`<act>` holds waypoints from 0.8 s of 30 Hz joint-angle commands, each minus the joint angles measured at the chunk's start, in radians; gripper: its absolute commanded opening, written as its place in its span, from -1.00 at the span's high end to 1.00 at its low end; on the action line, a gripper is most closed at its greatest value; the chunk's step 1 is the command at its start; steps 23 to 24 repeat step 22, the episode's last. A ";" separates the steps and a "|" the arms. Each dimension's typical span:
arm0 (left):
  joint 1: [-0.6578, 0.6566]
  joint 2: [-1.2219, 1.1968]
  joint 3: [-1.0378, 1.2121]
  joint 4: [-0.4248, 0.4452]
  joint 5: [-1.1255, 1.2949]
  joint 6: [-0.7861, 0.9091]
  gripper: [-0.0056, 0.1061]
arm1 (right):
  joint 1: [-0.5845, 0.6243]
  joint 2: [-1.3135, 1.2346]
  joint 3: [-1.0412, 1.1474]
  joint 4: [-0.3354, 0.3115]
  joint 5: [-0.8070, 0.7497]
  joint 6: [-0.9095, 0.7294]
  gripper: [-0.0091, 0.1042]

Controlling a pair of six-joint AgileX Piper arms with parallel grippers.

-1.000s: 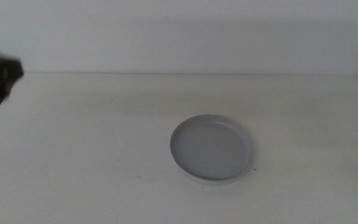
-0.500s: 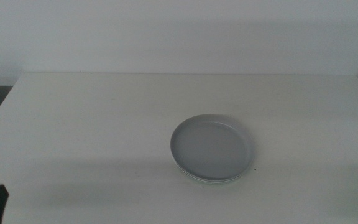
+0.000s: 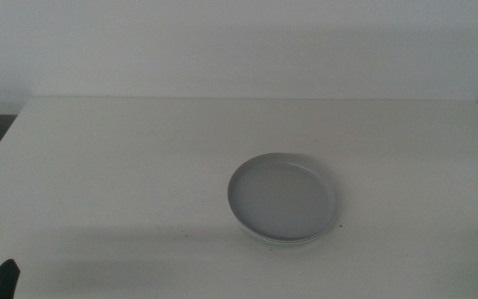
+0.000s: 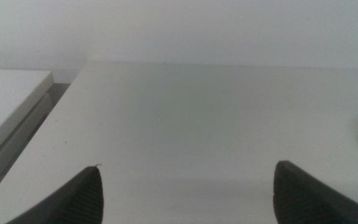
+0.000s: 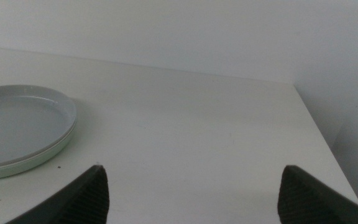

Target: Stack the three bowls on top of each other.

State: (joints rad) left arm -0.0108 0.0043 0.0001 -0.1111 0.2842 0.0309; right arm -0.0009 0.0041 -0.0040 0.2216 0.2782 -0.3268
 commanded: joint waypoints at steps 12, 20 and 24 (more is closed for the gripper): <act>0.001 -0.004 0.000 0.008 -0.022 -0.005 -0.78 | -0.006 -0.004 0.004 -0.009 -0.017 -0.003 -0.80; 0.001 -0.004 0.000 0.036 -0.028 -0.008 -0.78 | -0.006 -0.004 0.004 -0.009 -0.017 -0.003 -0.80; 0.001 -0.004 0.000 0.036 -0.028 -0.008 -0.78 | -0.006 -0.004 0.004 -0.009 -0.017 -0.003 -0.80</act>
